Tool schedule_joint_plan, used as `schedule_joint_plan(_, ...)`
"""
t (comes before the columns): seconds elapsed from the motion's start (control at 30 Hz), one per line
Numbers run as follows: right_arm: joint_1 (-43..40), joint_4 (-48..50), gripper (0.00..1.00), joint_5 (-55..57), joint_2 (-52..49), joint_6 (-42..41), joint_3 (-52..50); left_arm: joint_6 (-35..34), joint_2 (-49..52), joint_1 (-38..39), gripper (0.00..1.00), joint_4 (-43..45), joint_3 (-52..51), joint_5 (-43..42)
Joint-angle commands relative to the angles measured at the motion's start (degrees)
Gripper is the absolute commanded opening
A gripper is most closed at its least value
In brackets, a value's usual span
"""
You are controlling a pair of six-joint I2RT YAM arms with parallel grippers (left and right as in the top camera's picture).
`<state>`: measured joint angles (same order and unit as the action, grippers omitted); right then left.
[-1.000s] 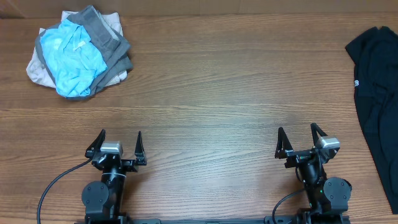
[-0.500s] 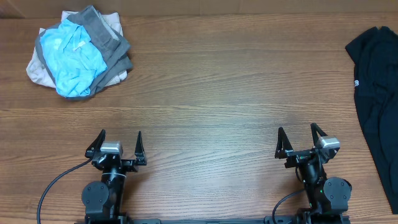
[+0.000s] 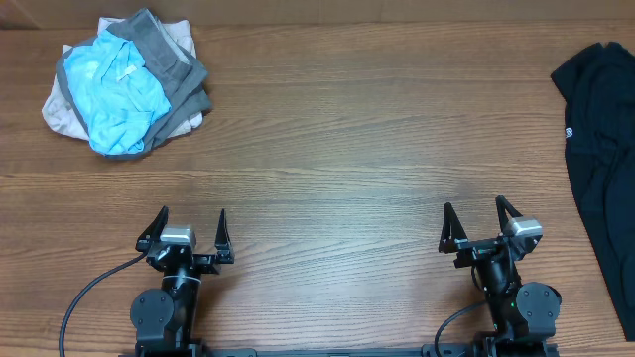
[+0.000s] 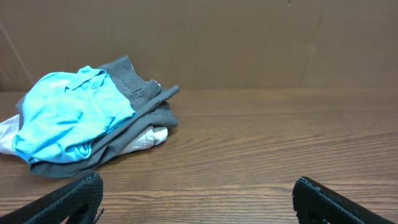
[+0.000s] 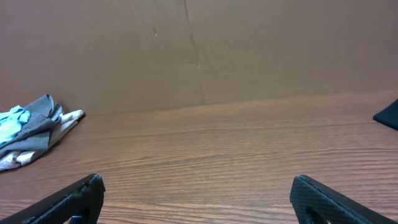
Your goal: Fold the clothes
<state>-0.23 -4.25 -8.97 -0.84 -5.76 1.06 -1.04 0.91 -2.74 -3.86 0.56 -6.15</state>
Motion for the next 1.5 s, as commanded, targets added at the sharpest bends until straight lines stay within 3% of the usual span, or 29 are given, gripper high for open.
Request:
schedule_joint_plan(0.0,0.48,0.31,1.0,0.39,0.68,-0.02,-0.59,1.29,-0.66,-0.24,1.0,-0.04,-0.28,0.61)
schedule_joint_plan(1.03,0.5,1.05,1.0,0.35,0.68,-0.04,-0.59,1.29,-0.66,-0.24,1.0,-0.04,-0.28,0.61)
schedule_joint_plan(1.3,0.55,2.8,1.0,-20.72,0.68,-17.88,-0.59,1.29,-0.66,-0.24,1.0,-0.04,-0.28,0.61)
schedule_joint_plan(1.47,0.55,6.99,1.0,-23.32,0.68,-28.61,-0.59,1.29,-0.66,-0.24,1.0,-0.02,-0.28,0.61)
